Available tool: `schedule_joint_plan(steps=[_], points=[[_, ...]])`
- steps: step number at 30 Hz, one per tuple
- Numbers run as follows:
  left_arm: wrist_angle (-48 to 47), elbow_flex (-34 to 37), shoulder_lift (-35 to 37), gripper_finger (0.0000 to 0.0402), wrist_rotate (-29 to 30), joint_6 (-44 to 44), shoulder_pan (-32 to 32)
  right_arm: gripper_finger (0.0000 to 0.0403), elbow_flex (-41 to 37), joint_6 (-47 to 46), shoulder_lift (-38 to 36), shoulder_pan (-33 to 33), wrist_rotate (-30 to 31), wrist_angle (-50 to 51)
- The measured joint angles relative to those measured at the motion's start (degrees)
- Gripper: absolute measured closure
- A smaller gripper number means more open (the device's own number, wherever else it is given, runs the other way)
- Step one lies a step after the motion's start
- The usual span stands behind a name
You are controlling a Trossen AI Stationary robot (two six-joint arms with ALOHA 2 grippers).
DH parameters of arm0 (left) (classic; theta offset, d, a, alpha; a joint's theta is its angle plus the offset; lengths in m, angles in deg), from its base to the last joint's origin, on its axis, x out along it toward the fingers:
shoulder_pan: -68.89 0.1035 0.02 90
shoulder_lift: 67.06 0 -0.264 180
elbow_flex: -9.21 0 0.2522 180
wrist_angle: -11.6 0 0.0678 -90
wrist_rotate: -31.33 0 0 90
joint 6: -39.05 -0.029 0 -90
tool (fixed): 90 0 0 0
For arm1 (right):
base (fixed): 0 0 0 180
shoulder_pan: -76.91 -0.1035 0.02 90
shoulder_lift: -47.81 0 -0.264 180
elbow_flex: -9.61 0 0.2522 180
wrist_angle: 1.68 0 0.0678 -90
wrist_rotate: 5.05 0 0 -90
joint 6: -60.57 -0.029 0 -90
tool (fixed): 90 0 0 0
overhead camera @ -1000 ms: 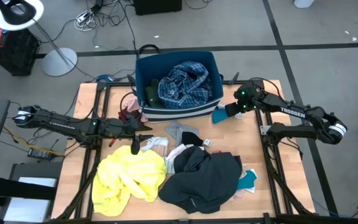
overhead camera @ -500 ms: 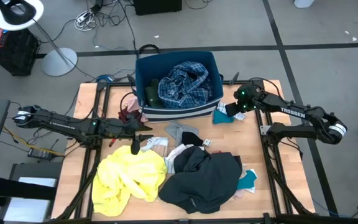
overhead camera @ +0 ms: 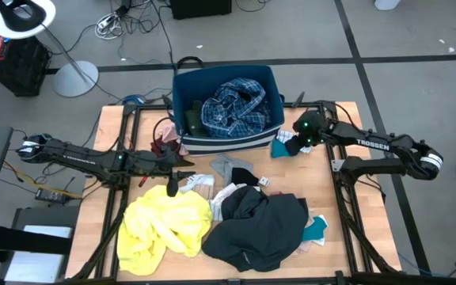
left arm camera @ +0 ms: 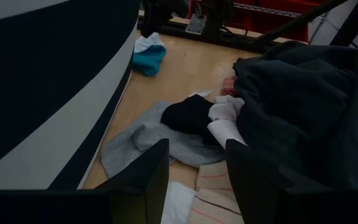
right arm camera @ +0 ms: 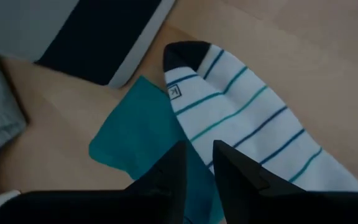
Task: Sort clothes
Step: Put the top white patterned sock into the blue laundry bin
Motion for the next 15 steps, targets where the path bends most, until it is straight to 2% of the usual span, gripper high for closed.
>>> schedule_joint_plan(steps=[6, 12, 15], points=[[0.0, 0.0, 0.0, 0.0239, 0.0, 0.0, 0.0, 0.0324, 0.0, 4.9, 0.5, -2.9, 0.7, 0.2], [0.0, 0.0, 0.0, 0.0239, 0.0, 0.0, 0.0, 0.0324, 0.0, 6.8, 6.4, -4.4, 0.8, 0.3], [0.0, 0.0, 0.0, 0.0239, 0.0, 0.0, 0.0, 0.0324, 0.0, 7.1, 9.3, -4.4, 4.3, 0.3]])
